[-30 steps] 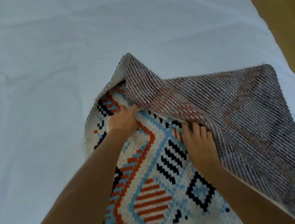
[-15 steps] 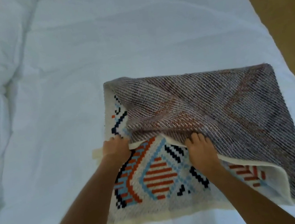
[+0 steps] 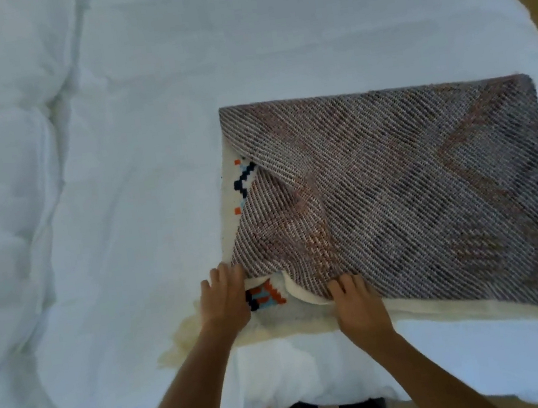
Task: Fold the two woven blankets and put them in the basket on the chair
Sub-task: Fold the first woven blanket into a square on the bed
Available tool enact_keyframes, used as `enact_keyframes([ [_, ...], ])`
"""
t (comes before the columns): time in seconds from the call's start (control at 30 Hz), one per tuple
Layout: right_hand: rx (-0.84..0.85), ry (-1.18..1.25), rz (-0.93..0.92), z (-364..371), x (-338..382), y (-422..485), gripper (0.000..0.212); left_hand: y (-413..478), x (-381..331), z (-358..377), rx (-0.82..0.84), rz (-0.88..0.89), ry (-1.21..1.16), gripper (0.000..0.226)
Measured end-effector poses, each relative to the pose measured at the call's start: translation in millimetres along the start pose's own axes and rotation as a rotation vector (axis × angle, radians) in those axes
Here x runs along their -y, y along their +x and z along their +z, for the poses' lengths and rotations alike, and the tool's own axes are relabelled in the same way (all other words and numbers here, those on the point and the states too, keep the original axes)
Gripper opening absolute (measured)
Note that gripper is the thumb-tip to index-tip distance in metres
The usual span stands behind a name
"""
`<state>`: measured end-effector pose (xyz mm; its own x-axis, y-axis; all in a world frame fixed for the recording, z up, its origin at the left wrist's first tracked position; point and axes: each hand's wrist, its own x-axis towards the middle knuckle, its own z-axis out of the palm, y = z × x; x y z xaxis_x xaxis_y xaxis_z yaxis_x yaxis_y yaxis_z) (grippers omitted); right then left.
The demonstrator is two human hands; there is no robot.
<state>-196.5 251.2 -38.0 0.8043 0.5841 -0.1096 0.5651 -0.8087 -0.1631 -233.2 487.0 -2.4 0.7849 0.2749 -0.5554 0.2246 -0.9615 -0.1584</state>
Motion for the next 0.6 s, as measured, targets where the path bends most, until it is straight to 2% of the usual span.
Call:
enact_keyframes([
  [0.07,0.029,-0.035,0.027,0,-1,1,0.034,6,-2,11,-0.094,0.102,-0.011,0.068],
  [0.13,0.029,-0.061,0.03,2,-2,2,0.037,11,-4,16,-0.107,0.13,-0.043,0.075],
  [0.33,0.015,-0.081,0.012,8,-1,5,0.04,18,2,10,-0.07,0.244,0.011,0.066],
  [0.4,0.029,-0.065,0.026,4,0,7,0.039,14,11,8,-0.098,0.246,0.014,0.056],
  [0.47,0.019,-0.045,-0.002,-2,5,7,0.031,2,23,7,-0.04,0.224,0.052,0.038],
  [0.5,0.016,-0.038,-0.036,-4,8,5,0.029,-6,29,12,0.033,0.2,0.089,0.036],
  [0.6,0.048,-0.026,-0.096,-6,18,-3,0.029,-24,40,28,0.113,0.16,0.106,0.035],
])
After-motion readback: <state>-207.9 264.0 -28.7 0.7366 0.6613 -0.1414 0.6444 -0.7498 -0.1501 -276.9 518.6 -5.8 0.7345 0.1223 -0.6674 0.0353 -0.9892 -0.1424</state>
